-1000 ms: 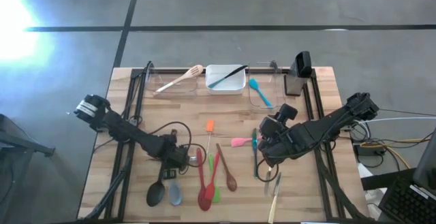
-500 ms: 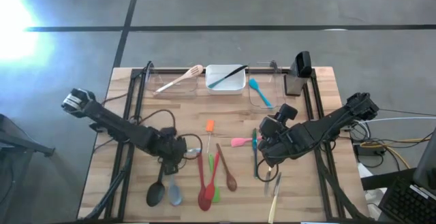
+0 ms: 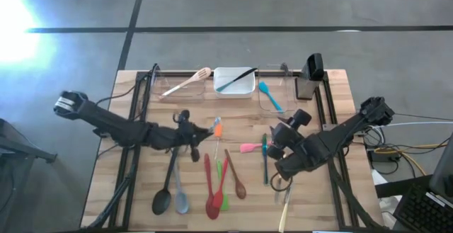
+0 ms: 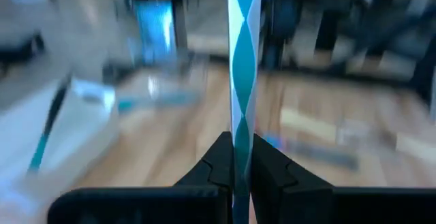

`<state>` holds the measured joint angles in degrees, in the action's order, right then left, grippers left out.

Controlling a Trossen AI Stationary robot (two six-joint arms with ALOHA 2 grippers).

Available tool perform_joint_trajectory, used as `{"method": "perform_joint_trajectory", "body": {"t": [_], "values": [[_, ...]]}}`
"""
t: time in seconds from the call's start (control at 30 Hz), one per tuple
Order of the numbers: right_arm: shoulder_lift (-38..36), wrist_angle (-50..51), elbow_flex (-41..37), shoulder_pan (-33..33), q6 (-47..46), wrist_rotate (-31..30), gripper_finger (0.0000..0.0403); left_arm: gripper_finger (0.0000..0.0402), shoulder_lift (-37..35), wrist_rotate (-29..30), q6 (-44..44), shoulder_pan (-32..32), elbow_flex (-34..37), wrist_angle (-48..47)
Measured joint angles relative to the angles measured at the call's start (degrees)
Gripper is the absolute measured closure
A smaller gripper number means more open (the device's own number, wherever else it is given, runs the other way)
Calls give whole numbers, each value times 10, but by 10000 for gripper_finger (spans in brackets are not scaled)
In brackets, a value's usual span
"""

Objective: Pick & Place Kitchen Items
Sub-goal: Put the white patterned table knife into the white bin

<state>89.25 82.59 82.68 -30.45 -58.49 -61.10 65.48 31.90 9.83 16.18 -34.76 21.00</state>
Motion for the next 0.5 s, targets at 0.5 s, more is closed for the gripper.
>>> {"method": "perform_joint_trajectory", "body": {"t": [0.5], "values": [[0,-291,-11,6,163,-116,220,377,125,-347,18,-192,75,520]]}}
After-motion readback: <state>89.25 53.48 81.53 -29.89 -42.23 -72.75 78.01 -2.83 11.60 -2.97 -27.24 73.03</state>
